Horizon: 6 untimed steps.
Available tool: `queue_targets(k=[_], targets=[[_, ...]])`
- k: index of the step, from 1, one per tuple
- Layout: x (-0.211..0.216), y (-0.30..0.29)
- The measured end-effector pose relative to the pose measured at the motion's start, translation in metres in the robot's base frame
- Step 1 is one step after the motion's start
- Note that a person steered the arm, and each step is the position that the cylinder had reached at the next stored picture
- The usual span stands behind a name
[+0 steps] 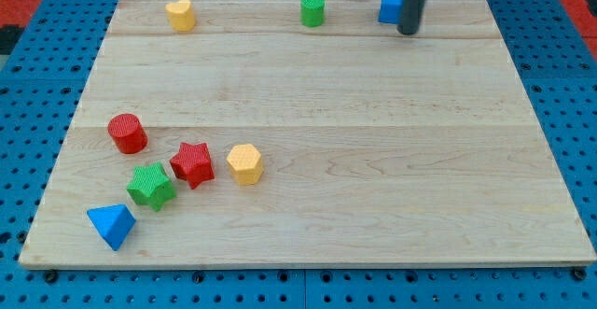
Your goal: Move your arm towards the left side of the board
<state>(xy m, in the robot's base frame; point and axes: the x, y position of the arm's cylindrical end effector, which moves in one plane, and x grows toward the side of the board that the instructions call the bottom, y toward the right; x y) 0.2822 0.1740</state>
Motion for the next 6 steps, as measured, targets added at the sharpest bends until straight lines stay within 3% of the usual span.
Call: queue_targets(k=[1, 4, 5, 6], targets=[[0.023, 0.035], [0.044, 0.041], [0.057, 0.031], [0.096, -0.038]])
